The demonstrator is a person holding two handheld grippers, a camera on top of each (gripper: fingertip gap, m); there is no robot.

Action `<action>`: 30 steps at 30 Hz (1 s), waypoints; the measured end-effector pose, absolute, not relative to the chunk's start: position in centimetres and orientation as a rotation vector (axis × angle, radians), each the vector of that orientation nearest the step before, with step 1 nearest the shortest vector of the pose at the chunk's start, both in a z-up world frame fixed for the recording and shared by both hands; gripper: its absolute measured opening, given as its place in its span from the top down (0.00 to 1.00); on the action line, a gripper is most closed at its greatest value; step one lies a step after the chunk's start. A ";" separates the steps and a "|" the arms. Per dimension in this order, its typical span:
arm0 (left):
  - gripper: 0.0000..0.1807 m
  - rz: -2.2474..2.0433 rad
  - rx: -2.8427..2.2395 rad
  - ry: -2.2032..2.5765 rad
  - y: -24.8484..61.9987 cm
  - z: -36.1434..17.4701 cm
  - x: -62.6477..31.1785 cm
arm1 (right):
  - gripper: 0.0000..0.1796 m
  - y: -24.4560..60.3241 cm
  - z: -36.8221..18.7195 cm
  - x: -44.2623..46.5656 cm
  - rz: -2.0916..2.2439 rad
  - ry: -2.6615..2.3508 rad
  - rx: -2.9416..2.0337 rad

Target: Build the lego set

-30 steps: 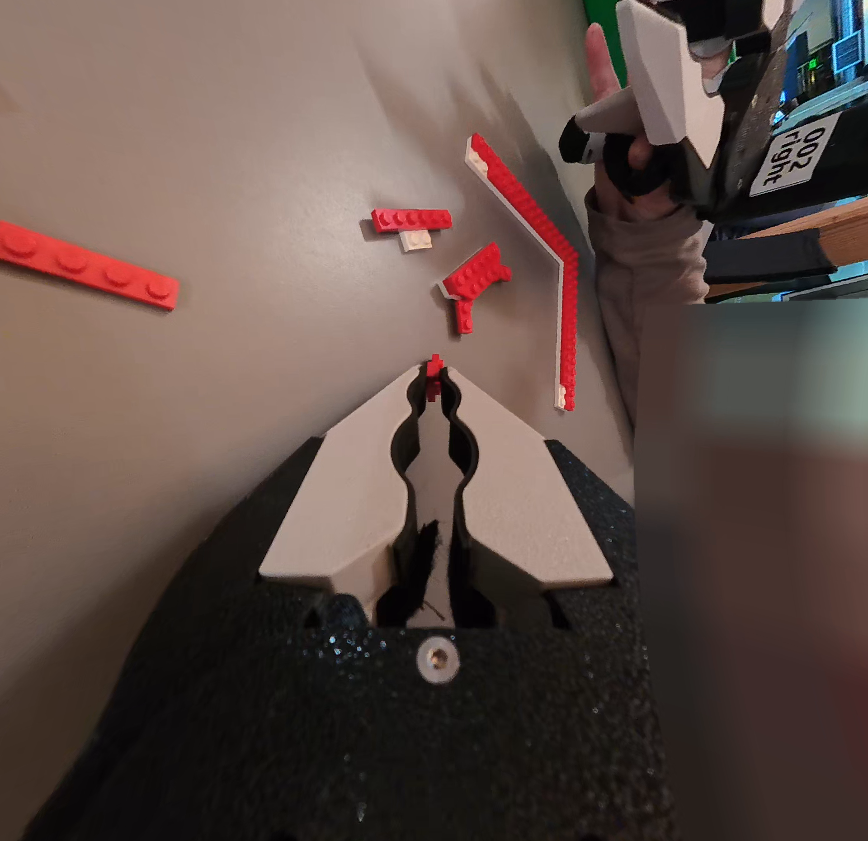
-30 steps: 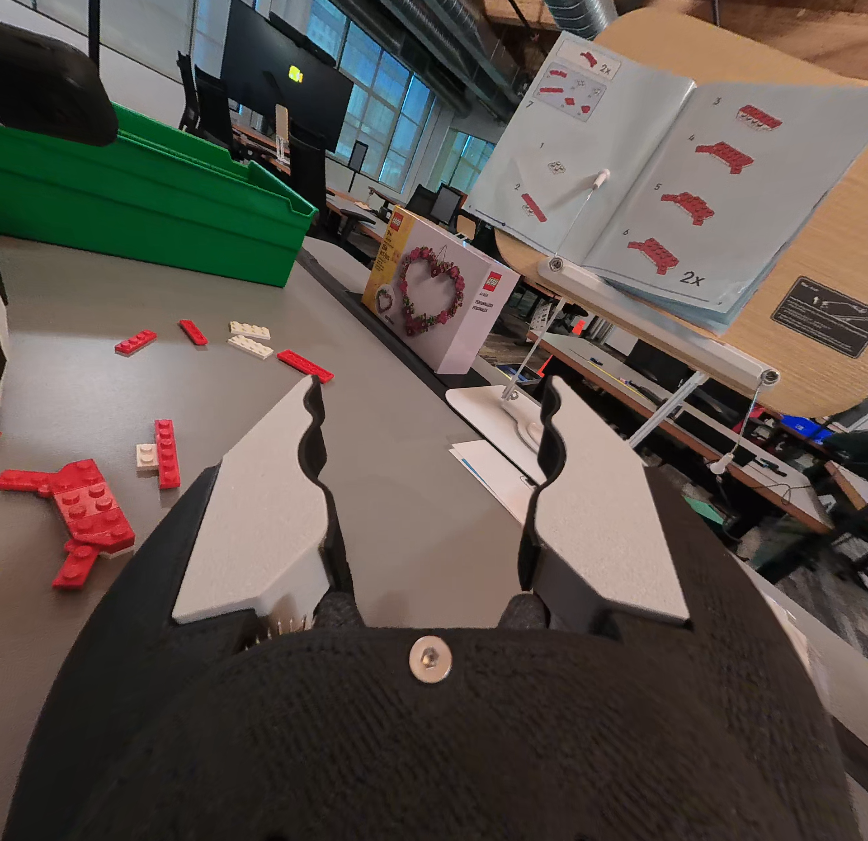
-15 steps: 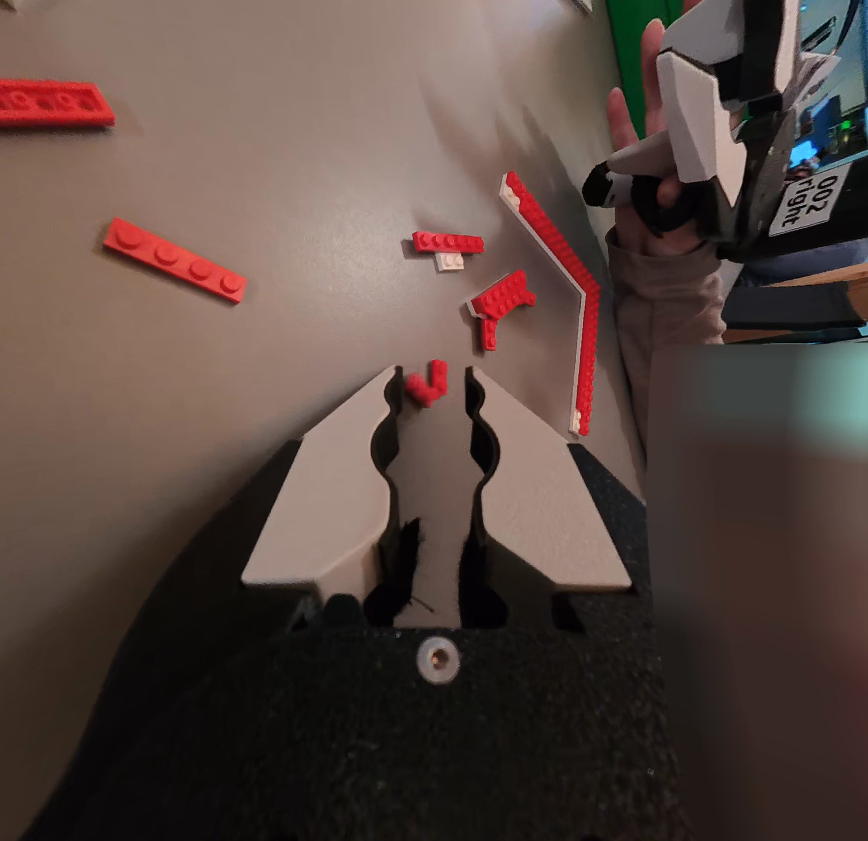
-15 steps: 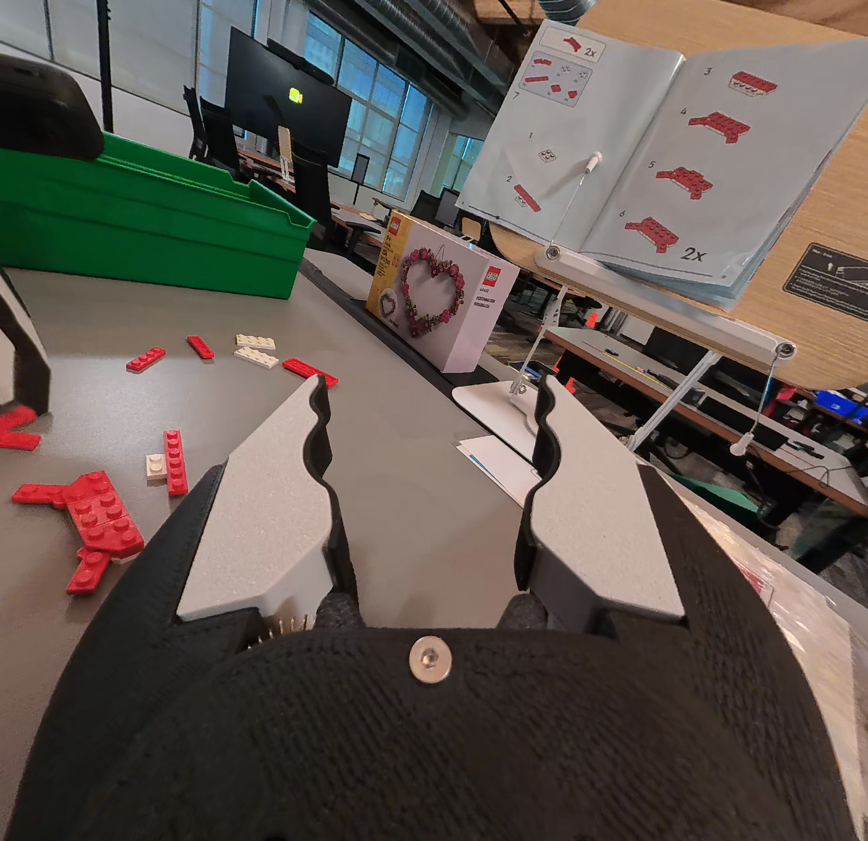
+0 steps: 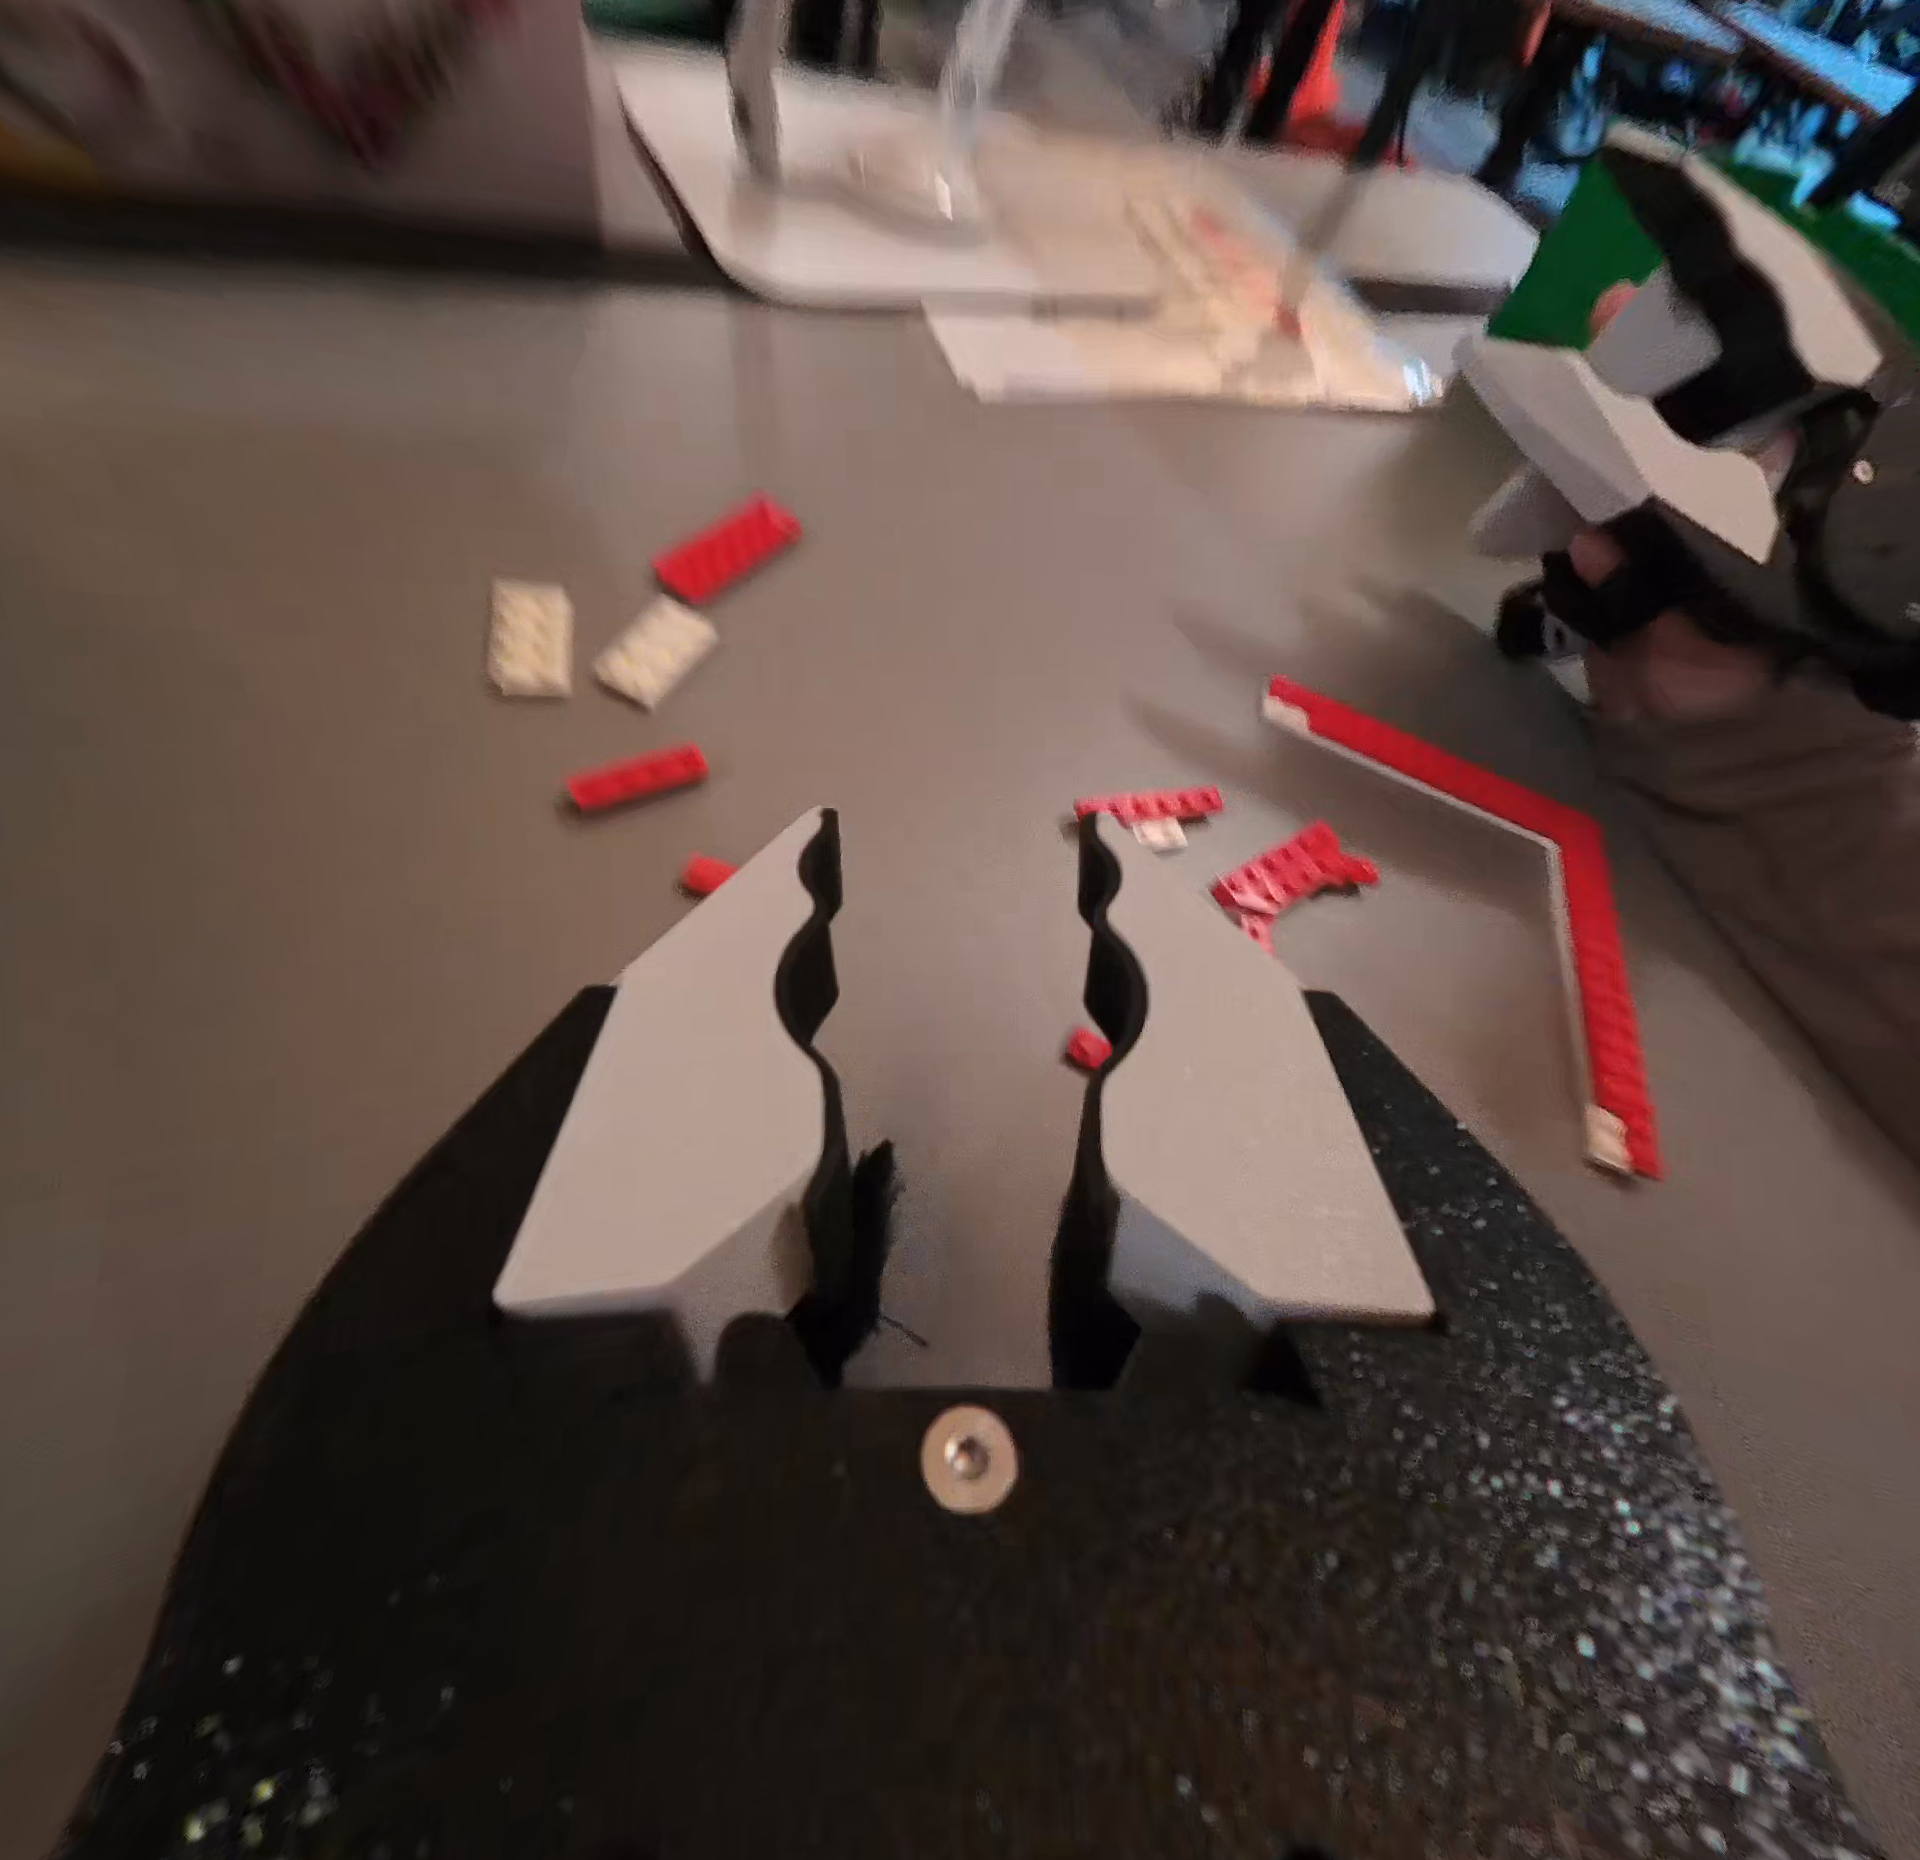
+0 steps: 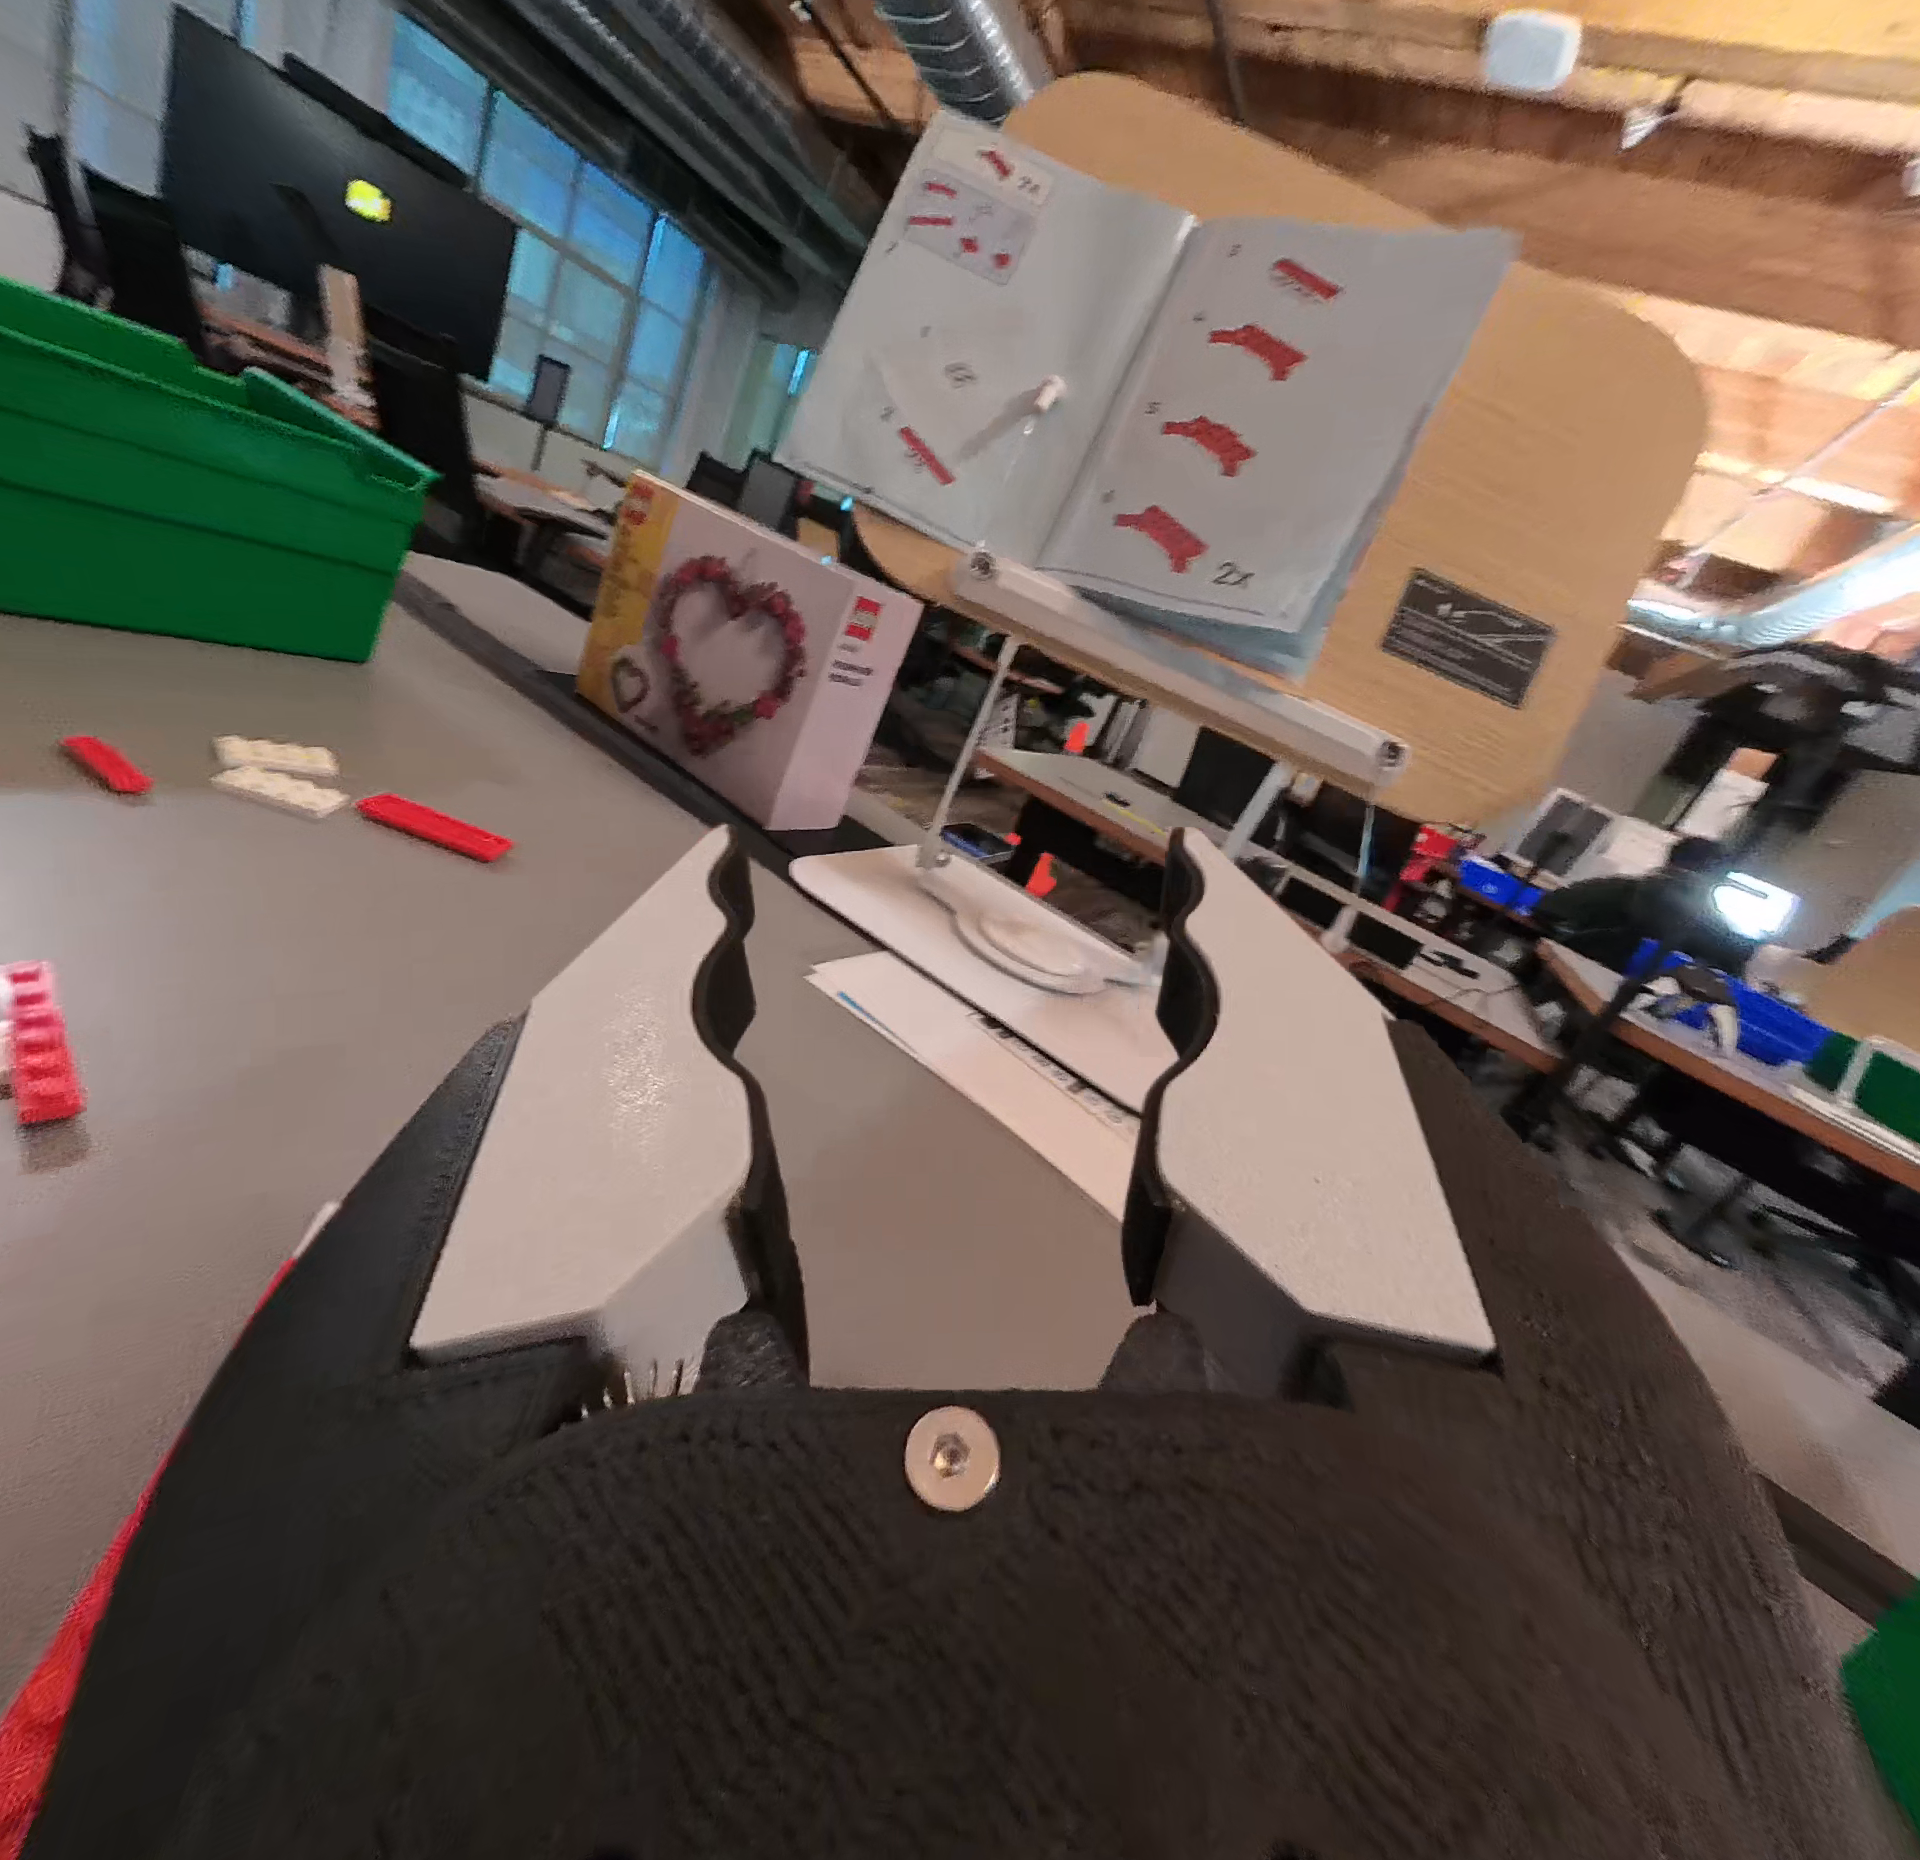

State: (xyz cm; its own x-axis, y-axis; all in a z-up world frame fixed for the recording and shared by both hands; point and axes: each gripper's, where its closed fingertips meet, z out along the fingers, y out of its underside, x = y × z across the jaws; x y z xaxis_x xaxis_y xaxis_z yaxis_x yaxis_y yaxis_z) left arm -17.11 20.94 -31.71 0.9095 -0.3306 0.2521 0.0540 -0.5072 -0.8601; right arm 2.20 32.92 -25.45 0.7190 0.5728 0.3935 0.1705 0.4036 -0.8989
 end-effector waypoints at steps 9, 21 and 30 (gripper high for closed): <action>0.84 0.196 -1.326 0.332 22.4 -23.5 -20.7 | 0.61 33.3 -24.7 3.9 0.161 -0.682 -1.119; 0.85 0.165 -1.213 0.432 24.8 -23.8 -20.1 | 0.64 33.8 -25.8 3.3 0.073 -0.752 -1.140; 0.86 0.067 -1.204 0.416 24.4 -23.6 -19.6 | 0.64 34.3 -25.9 4.1 0.017 -0.721 -1.164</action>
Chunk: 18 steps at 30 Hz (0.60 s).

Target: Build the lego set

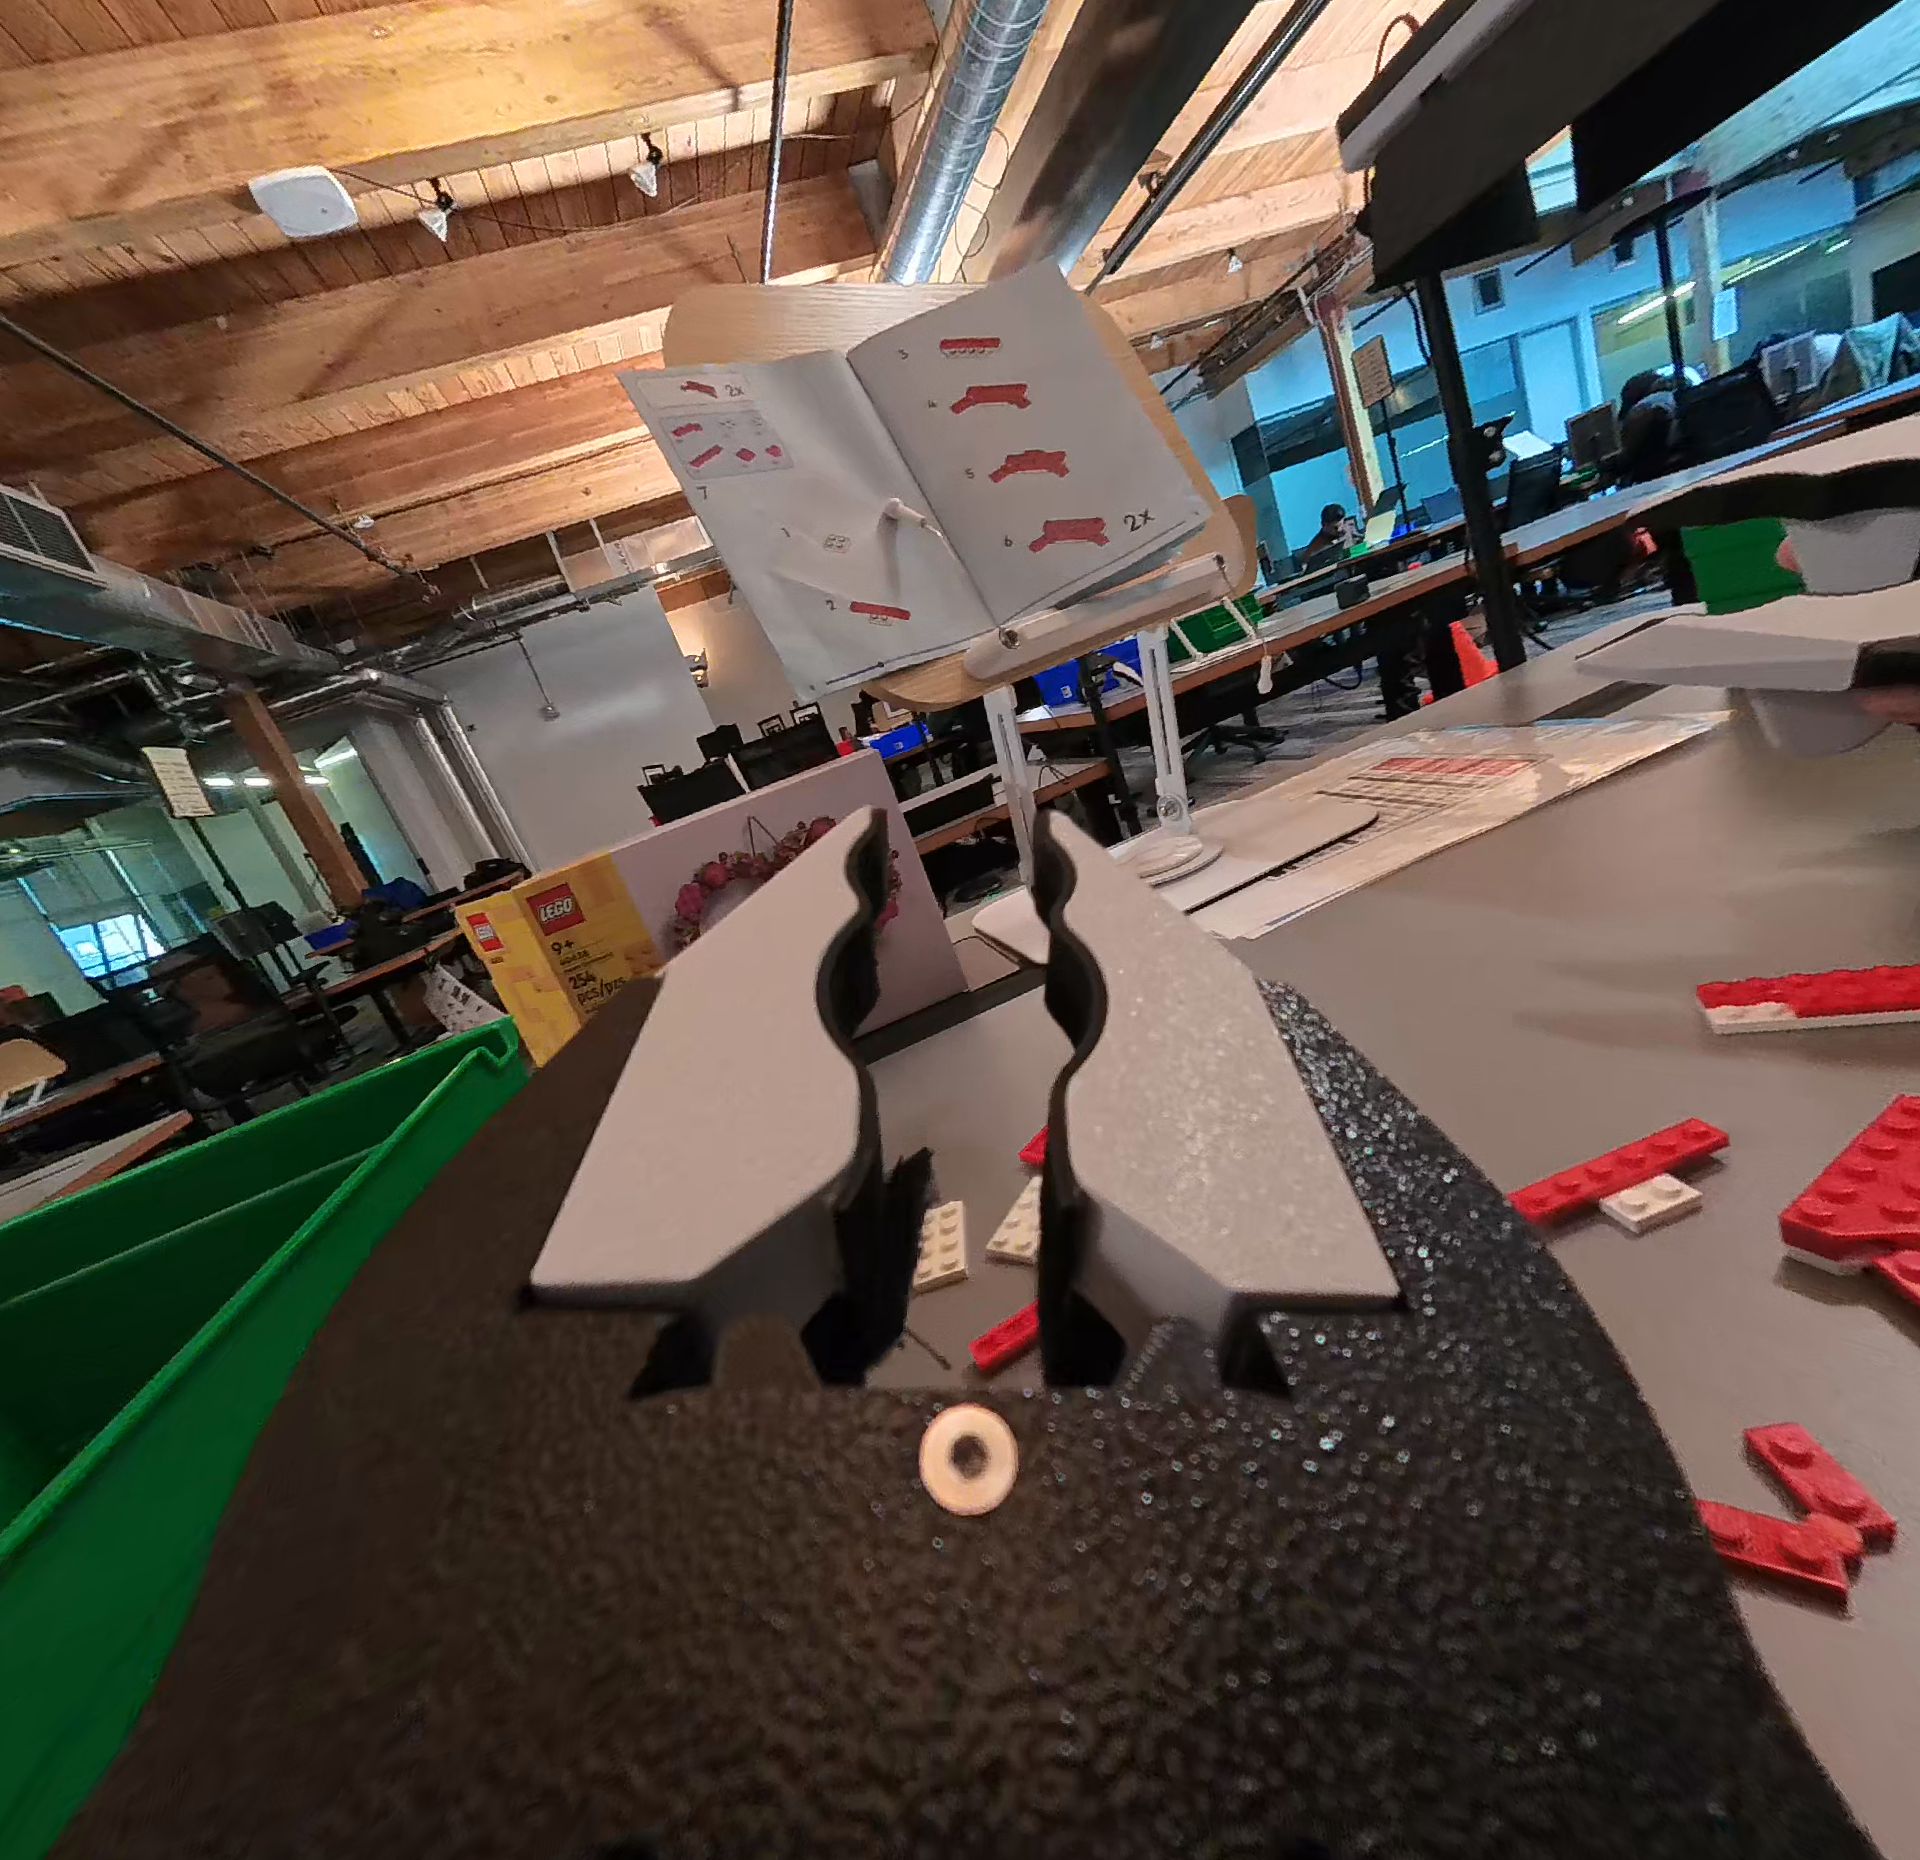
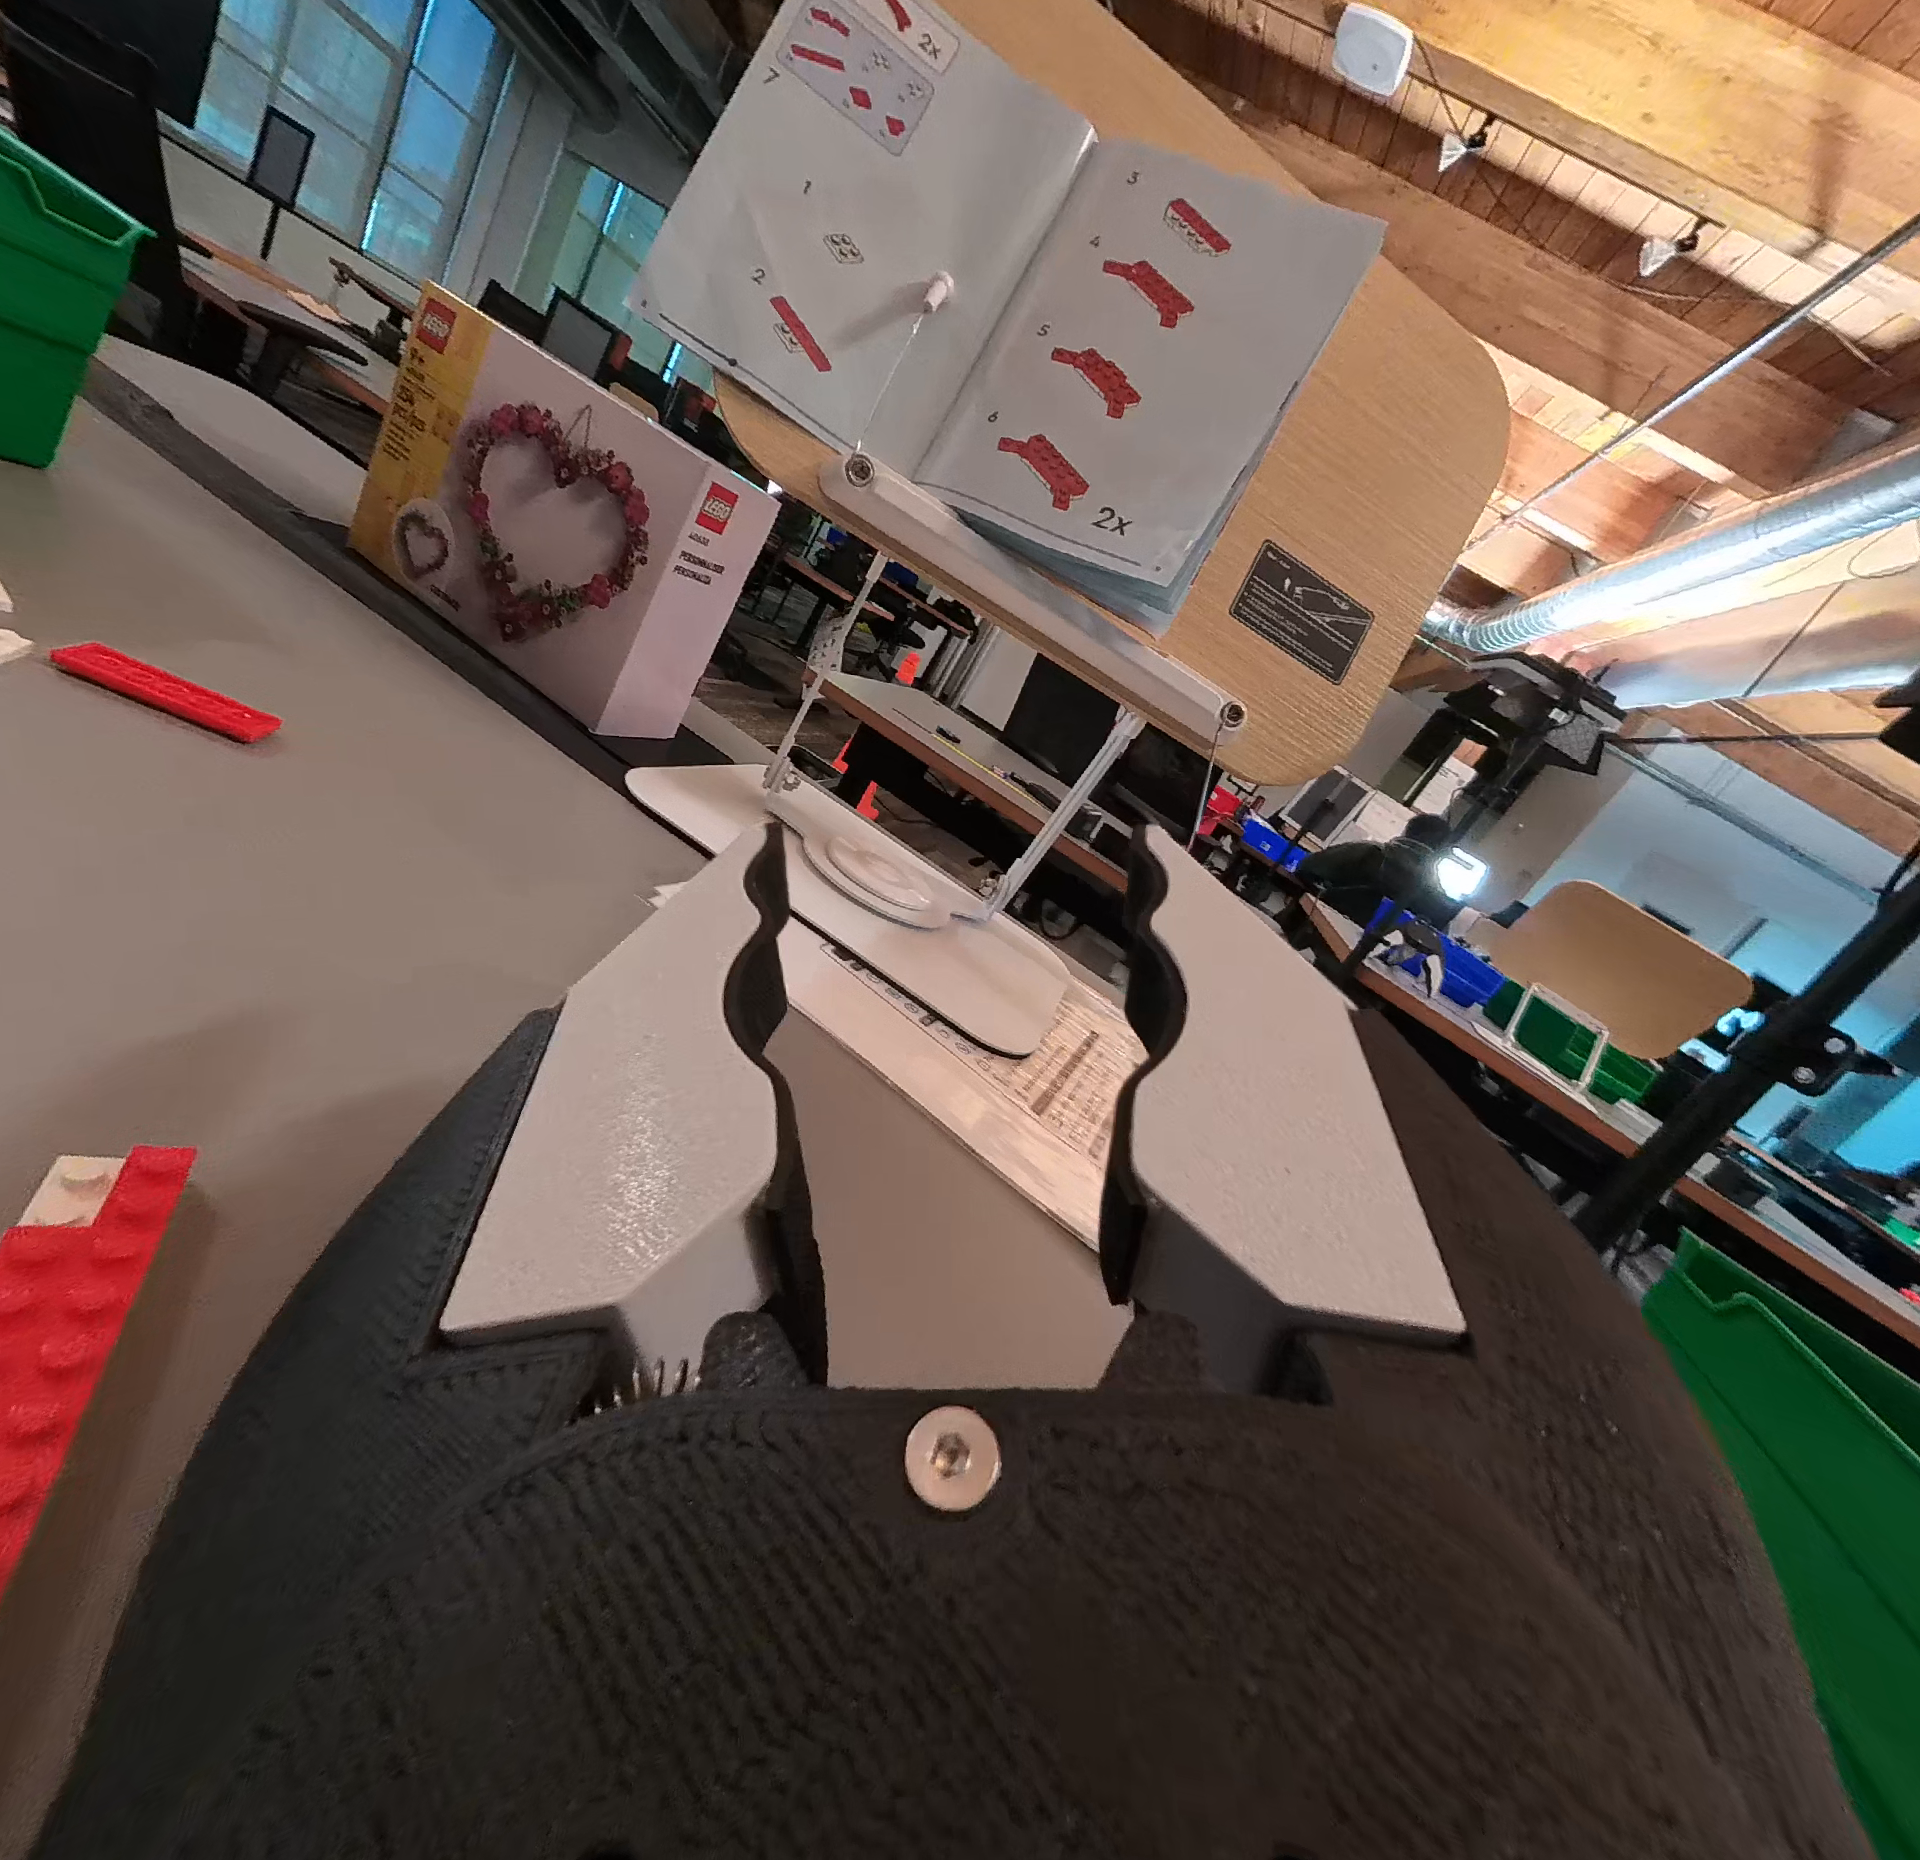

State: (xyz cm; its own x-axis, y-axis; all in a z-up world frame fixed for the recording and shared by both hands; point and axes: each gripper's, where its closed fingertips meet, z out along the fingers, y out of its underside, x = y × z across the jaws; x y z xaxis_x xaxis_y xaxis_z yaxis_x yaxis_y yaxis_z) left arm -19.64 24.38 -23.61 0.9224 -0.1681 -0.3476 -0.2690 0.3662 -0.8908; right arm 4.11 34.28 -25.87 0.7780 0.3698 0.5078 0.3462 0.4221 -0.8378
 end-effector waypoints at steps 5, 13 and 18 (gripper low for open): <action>0.86 0.033 -1.187 0.417 23.9 -23.2 -19.2 | 0.65 33.8 -25.6 4.3 -0.048 -0.736 -1.141; 0.87 0.004 -1.193 0.376 24.1 -22.9 -19.9 | 0.65 30.1 -24.3 7.1 -0.088 -0.617 -1.133; 0.88 -0.002 -1.207 0.367 24.2 -23.1 -20.2 | 0.67 27.5 -24.1 7.2 -0.104 -0.608 -1.125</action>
